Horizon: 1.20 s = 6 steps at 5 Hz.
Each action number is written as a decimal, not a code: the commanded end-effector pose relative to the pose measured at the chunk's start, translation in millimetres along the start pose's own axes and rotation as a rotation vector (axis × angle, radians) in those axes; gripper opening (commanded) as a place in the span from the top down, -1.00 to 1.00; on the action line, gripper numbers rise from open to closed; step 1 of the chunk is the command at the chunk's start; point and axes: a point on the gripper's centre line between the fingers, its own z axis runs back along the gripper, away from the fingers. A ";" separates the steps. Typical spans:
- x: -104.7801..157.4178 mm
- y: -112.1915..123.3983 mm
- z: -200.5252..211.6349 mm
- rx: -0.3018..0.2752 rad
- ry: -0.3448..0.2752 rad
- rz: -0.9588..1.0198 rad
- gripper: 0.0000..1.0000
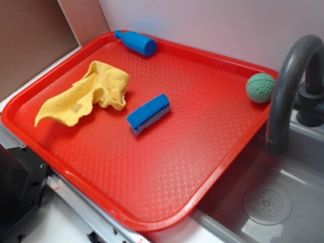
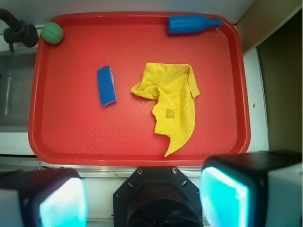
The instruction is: Grab the blue sponge.
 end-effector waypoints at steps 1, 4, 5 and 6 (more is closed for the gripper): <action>0.0 0.0 0.0 0.000 0.000 0.000 -1.00; 27.8 -17.4 -38.7 -0.038 -0.062 -0.051 -1.00; 44.7 -29.3 -61.6 -0.072 -0.069 -0.096 -1.00; 63.7 -35.6 -89.2 -0.081 -0.066 -0.118 -1.00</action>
